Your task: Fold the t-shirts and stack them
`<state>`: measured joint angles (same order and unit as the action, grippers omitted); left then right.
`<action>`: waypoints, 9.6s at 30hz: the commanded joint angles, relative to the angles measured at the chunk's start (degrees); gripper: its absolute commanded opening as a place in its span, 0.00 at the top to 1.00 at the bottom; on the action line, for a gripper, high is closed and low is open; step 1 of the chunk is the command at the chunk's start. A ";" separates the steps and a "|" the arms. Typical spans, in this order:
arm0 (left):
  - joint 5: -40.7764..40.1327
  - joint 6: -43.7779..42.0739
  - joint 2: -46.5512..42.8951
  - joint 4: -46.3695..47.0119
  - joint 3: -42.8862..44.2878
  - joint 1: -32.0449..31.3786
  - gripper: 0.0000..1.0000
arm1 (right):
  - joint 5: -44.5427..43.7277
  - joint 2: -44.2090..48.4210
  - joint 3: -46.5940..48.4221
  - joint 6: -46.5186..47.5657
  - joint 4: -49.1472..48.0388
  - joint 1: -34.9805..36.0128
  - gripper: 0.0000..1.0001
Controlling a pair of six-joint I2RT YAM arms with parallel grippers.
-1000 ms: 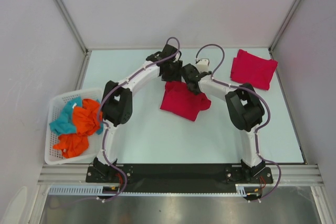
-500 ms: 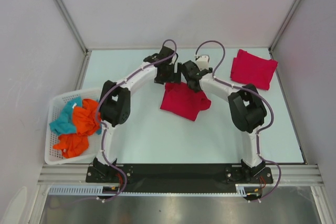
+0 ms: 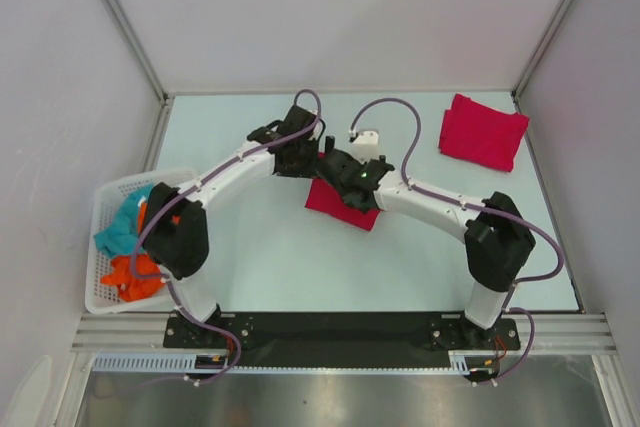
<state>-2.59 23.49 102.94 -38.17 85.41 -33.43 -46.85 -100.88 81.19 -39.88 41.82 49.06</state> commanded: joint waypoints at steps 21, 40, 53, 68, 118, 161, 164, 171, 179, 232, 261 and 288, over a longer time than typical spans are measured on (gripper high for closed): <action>0.04 1.39 -1.25 11.27 -13.16 -1.55 0.06 | 2.82 -8.98 -7.27 -11.71 3.00 6.23 0.48; 1.10 1.30 0.95 12.42 -12.98 -1.64 0.06 | 5.10 -10.22 -11.31 -10.31 -0.86 3.94 0.59; 1.89 1.74 1.48 12.95 -12.81 -2.17 0.06 | 3.87 -7.22 -14.65 -9.78 -1.66 0.95 0.68; 3.45 1.91 1.57 13.12 -12.02 -3.48 0.06 | 0.88 -6.70 -14.66 -10.31 -1.39 -4.49 0.85; -2.51 8.06 -11.35 5.29 -13.50 -2.78 0.06 | 4.58 -1.95 -0.16 1.38 -2.54 -16.98 0.52; 2.06 5.43 10.71 20.06 -4.19 -4.63 0.11 | 1.94 16.42 -9.03 -1.34 8.89 -17.51 0.52; 4.43 5.96 11.50 22.00 -5.60 -4.63 0.16 | 1.59 17.12 -9.29 -1.52 9.59 -17.42 0.52; 7.16 6.48 11.50 26.13 -8.32 -4.63 0.40 | 1.24 18.26 -9.91 -2.40 10.73 -17.33 0.52; 5.85 6.75 6.15 26.66 -13.15 -4.19 0.59 | 1.76 17.47 -10.52 -2.40 9.42 -16.89 0.52; 1.53 11.14 5.07 34.65 -25.21 -6.82 0.00 | 3.26 15.10 -13.25 -1.17 5.55 -15.84 0.52; 16.91 11.85 22.65 35.11 1.04 -7.97 0.57 | 1.94 18.00 -12.81 0.85 6.52 -21.11 0.52; 17.00 7.10 34.53 14.79 43.00 -8.14 0.82 | 4.67 15.90 -10.53 3.32 4.23 -29.46 0.52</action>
<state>13.89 31.62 139.50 -23.55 125.91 -41.36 -41.23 -82.11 66.46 -37.23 47.53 20.23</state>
